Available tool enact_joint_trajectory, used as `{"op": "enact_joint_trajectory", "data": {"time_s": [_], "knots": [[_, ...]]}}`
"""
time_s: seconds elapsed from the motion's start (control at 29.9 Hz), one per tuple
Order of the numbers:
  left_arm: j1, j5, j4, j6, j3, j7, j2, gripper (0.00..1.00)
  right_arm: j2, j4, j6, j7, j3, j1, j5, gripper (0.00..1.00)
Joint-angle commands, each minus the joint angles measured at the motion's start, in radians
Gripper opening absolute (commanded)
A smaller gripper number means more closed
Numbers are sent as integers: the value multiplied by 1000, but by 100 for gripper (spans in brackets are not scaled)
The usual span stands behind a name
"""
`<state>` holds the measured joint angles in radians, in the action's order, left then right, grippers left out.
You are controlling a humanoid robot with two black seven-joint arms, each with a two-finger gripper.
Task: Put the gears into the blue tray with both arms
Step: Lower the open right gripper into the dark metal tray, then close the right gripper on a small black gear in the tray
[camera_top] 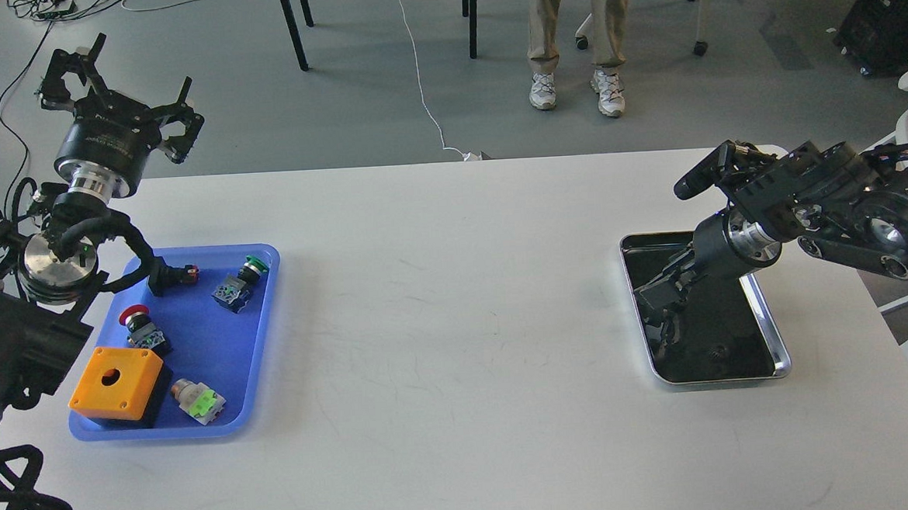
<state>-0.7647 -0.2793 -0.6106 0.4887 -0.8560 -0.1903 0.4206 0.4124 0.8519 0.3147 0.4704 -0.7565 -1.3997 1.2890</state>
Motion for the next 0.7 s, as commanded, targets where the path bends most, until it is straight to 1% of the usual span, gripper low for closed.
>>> {"op": "enact_joint_trajectory", "data": {"time_s": [0.0,0.03,0.33,0.57,0.67], "knots": [[2,-1,0,0,0,0,0,98,-12,-25,-2,-1,-7,16,32,68],[2,0,0,0,0,0,0,98,-14,-36,-2,-1,-13,21,36,67],[4,0,0,0,0,0,4,98,-6,-42,-2,-3,-24,35,41,66],[5,0,0,0,0,0,6,98,9,-42,-3,-3,-46,35,41,58],[5,0,0,0,0,0,6,98,8,-44,-6,-4,-43,36,41,56]]}}
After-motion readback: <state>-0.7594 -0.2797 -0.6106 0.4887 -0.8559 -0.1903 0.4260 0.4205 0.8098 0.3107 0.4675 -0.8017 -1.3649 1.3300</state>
